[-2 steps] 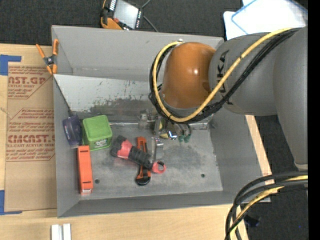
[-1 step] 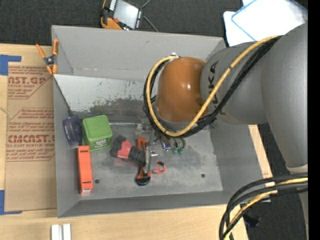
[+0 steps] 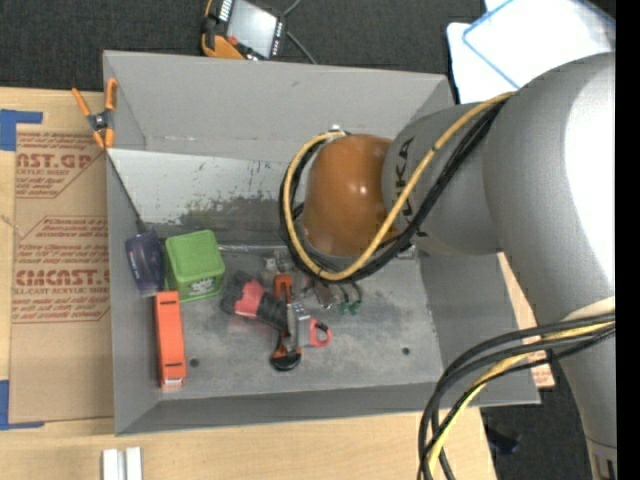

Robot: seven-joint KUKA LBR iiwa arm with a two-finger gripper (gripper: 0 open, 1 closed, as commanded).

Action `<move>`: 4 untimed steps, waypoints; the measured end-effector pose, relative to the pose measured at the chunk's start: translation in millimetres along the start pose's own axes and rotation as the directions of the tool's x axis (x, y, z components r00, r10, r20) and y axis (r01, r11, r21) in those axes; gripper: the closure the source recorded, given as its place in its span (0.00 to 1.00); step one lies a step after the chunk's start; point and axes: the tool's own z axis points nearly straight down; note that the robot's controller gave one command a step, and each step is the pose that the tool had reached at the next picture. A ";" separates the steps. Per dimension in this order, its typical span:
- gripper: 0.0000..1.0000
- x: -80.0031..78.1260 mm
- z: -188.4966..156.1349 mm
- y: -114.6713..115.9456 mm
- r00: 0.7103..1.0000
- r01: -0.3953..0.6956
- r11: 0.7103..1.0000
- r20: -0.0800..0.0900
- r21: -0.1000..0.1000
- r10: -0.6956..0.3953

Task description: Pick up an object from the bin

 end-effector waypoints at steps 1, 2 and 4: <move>1.00 24.5 -4.6 -21.6 0.995 -0.100 0.995 0.010 -0.002 0.100; 1.00 24.6 -4.6 -21.7 0.995 -0.100 0.995 0.010 -0.002 0.100; 1.00 -5.9 -52.3 24.7 0.999 0.044 0.999 0.000 -0.003 -0.044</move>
Offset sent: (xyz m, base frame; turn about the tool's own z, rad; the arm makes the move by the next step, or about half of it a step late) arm 0.0000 0.0000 0.0000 0.0000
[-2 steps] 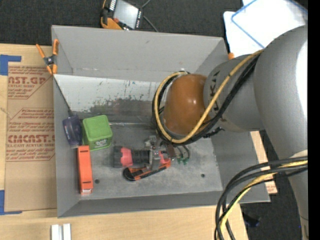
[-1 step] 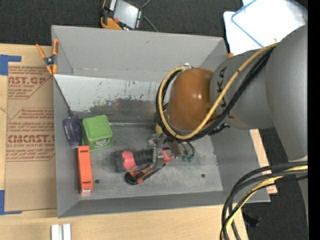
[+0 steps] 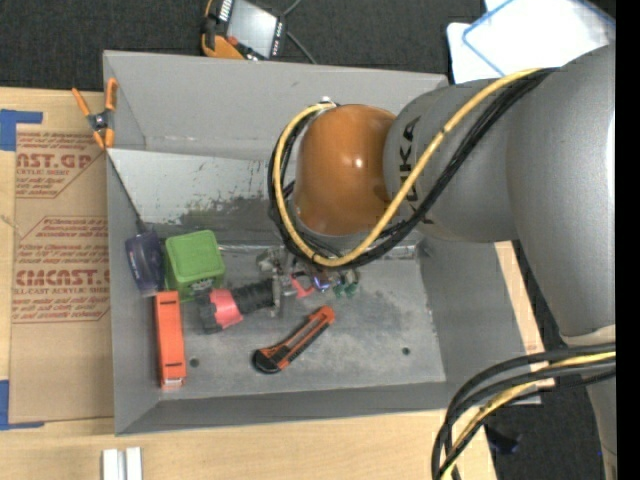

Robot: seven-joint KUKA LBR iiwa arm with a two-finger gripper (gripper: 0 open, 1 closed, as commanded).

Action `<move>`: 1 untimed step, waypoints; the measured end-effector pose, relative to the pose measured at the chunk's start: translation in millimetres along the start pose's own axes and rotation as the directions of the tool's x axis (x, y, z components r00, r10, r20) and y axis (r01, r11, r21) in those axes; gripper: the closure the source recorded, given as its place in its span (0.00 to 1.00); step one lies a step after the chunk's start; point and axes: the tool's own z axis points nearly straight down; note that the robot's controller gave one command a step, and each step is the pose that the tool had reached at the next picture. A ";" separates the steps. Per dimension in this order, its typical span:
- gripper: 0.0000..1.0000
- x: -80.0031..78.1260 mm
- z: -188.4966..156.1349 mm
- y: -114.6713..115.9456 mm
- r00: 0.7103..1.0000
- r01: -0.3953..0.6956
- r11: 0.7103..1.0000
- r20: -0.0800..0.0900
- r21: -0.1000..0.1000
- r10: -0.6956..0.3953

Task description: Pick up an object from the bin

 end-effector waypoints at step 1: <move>1.00 5.7 -18.1 -9.1 1.000 -0.017 1.000 -0.014 0.000 0.017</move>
Offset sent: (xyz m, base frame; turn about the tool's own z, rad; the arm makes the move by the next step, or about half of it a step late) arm 0.0239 -0.0082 -0.0311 -0.2675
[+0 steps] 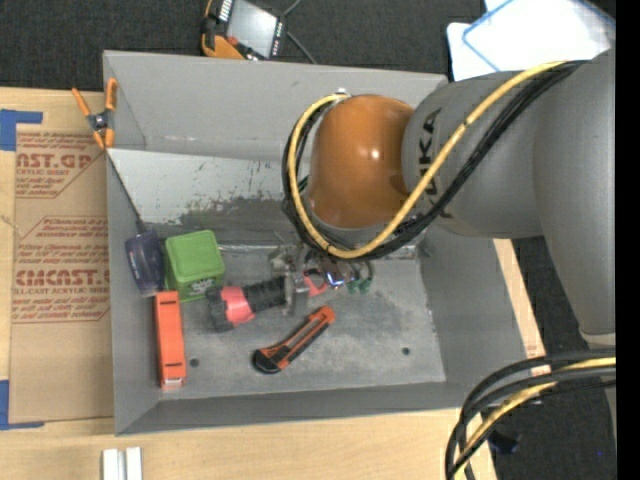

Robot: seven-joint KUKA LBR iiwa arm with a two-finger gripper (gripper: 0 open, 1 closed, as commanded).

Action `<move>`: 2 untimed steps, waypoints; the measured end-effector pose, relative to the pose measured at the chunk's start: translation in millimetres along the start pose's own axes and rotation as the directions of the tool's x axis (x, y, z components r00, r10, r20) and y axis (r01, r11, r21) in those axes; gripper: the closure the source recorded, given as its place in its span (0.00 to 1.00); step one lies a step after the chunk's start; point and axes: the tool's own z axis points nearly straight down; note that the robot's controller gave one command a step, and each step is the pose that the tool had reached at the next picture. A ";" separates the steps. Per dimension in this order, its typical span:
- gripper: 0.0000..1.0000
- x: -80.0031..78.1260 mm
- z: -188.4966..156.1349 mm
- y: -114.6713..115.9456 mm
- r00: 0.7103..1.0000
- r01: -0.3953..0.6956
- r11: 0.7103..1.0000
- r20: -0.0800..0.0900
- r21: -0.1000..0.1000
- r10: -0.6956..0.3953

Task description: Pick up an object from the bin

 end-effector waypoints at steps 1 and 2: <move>1.00 -9.4 -29.9 -4.0 1.000 0.027 1.000 0.016 0.003 -0.027; 1.00 -28.2 -66.3 -31.6 0.993 0.119 0.993 0.011 0.004 -0.119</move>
Offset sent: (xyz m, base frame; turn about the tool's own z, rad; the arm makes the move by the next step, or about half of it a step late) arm 0.0364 -0.0266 0.0688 -0.1198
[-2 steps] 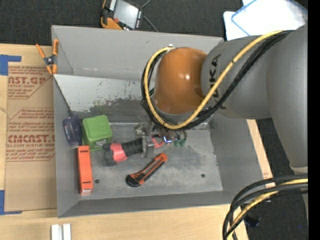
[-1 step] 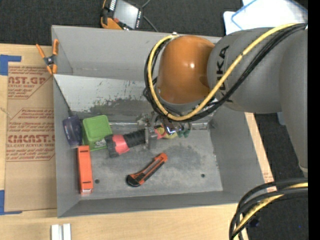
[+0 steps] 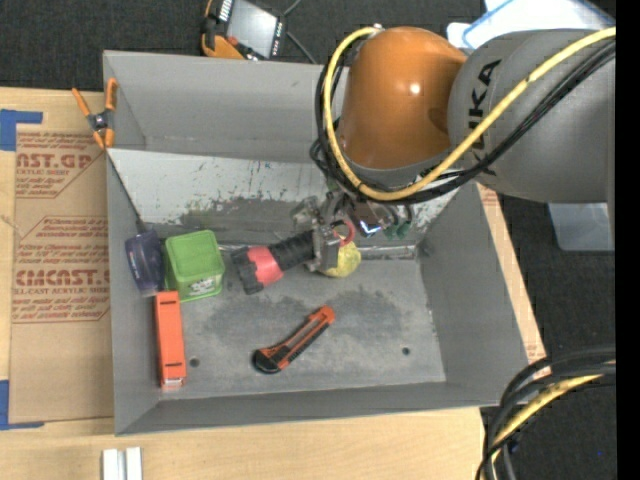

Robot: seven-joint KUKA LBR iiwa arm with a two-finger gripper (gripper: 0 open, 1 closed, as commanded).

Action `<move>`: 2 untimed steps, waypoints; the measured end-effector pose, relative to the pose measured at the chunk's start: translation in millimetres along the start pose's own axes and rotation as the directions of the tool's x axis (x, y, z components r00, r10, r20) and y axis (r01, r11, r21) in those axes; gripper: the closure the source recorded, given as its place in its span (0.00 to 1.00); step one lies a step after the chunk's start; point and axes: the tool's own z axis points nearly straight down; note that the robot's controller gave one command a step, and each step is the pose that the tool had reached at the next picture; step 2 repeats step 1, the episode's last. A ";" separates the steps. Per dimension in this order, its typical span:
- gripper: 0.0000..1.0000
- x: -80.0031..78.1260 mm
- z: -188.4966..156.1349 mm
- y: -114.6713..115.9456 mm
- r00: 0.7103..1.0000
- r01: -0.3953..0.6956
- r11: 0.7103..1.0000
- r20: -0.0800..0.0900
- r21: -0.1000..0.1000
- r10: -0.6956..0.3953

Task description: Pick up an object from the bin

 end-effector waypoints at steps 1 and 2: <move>1.00 6.8 -17.3 8.4 1.000 -0.005 1.000 0.001 0.001 0.005; 1.00 6.8 -17.3 8.4 1.000 -0.005 1.000 0.001 0.001 0.005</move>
Offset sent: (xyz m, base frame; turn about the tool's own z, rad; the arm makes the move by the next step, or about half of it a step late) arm -0.0393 0.0057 -0.0321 -0.2427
